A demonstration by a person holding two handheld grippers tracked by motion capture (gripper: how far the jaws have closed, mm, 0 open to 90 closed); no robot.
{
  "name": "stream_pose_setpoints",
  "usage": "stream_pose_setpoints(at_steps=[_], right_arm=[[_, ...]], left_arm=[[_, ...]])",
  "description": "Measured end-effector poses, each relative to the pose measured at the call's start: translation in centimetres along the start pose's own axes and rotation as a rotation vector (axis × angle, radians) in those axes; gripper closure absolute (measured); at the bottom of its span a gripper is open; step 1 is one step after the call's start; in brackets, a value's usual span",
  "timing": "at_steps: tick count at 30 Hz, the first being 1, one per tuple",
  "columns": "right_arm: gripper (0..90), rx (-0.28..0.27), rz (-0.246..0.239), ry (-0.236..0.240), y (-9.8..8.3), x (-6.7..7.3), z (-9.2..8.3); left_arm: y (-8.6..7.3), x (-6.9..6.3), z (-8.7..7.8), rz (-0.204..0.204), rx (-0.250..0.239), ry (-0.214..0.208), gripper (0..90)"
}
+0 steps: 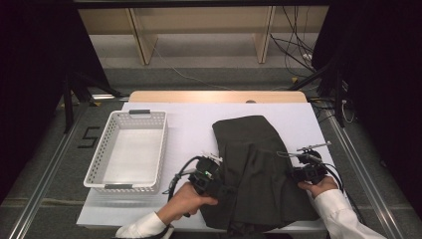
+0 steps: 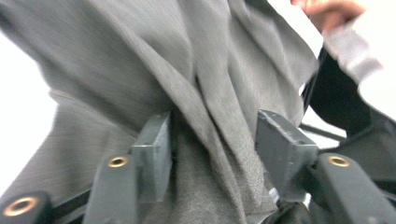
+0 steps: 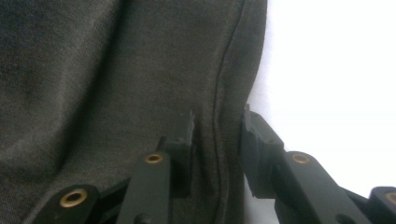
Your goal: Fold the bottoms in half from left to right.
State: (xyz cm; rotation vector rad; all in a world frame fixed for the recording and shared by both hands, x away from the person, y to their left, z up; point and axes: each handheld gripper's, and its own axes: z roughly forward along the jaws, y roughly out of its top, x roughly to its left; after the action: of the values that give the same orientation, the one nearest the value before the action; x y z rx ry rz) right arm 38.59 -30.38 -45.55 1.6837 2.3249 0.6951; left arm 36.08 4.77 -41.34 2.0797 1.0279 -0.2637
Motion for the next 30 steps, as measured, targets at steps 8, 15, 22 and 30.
stream_pose_setpoints(at_steps=[8,15,22,30], right_arm=[[64.6,0.004,-0.002,0.005,0.0,0.0,0.1],[64.2,0.006,-0.010,0.005,0.0,0.2,0.1],[65.5,0.011,-0.017,-0.002,0.0,0.4,0.2],[67.4,0.026,-0.021,-0.004,-0.2,0.5,0.3]], left_arm=[[-0.5,3.4,-1.8,0.002,0.007,0.279,38.2],[-2.5,5.4,2.1,0.022,0.183,0.289,61.5],[-3.8,1.6,3.2,0.050,0.252,0.074,86.1],[-5.1,1.3,4.1,-0.023,0.267,-0.038,84.7]])
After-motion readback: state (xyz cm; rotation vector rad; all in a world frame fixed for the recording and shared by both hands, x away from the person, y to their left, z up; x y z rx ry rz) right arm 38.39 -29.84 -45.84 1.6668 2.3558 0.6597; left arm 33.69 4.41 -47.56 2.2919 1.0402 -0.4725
